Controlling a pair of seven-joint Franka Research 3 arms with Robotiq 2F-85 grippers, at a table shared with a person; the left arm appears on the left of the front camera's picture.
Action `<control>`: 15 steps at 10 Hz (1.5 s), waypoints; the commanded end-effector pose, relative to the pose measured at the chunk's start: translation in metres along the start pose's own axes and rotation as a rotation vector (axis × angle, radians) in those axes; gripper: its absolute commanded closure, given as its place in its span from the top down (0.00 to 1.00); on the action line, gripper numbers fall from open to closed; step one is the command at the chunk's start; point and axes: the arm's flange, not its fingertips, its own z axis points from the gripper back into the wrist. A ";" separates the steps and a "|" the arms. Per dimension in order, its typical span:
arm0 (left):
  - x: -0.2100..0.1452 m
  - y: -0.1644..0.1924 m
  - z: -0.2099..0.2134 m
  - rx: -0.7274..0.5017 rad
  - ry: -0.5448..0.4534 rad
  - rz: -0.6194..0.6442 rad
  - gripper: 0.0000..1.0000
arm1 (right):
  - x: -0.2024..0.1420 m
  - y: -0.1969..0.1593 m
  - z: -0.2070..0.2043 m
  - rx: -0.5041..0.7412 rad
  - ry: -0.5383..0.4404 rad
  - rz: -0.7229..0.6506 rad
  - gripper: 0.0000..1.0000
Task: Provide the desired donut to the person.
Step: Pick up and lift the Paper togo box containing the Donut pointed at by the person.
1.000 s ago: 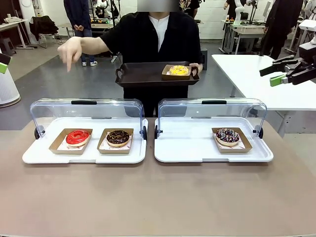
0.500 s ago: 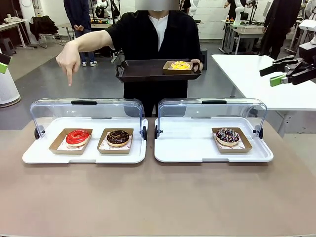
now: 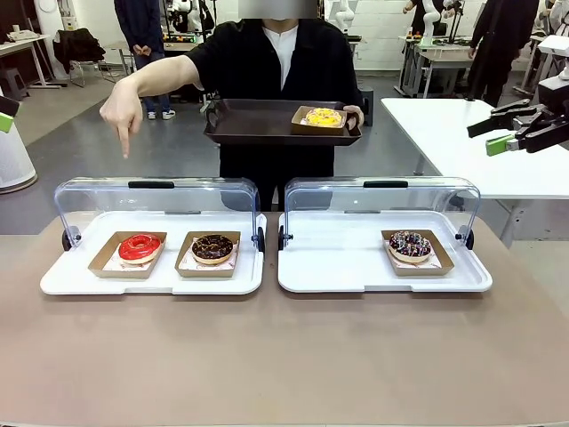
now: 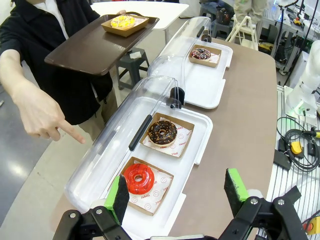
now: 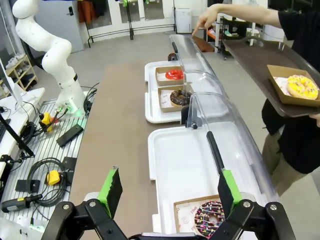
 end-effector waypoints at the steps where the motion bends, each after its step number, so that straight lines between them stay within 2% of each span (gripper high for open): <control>1: 0.001 0.000 -0.001 -0.001 -0.014 0.003 1.00 | 0.000 0.001 0.000 0.006 -0.003 -0.004 1.00; 4: 0.000 0.000 0.000 0.000 0.000 0.000 1.00 | 0.000 0.001 0.000 0.006 -0.003 -0.004 1.00; 6: 0.023 -0.007 -0.021 -0.083 0.165 -0.146 1.00 | 0.000 0.001 0.000 0.006 -0.003 -0.004 1.00; 8: 0.040 -0.017 -0.042 -0.073 0.362 -0.327 1.00 | 0.000 0.001 0.000 0.006 -0.003 -0.004 1.00; 10: 0.042 -0.030 -0.071 -0.040 0.563 -0.489 1.00 | 0.000 0.001 0.000 0.006 -0.003 -0.004 1.00; 12: 0.028 -0.040 -0.109 -0.044 0.691 -0.582 1.00 | 0.000 0.001 0.000 0.006 -0.003 -0.004 1.00; 15: 0.011 -0.054 -0.152 -0.074 0.671 -0.592 1.00 | 0.000 0.001 0.000 0.006 -0.003 -0.004 1.00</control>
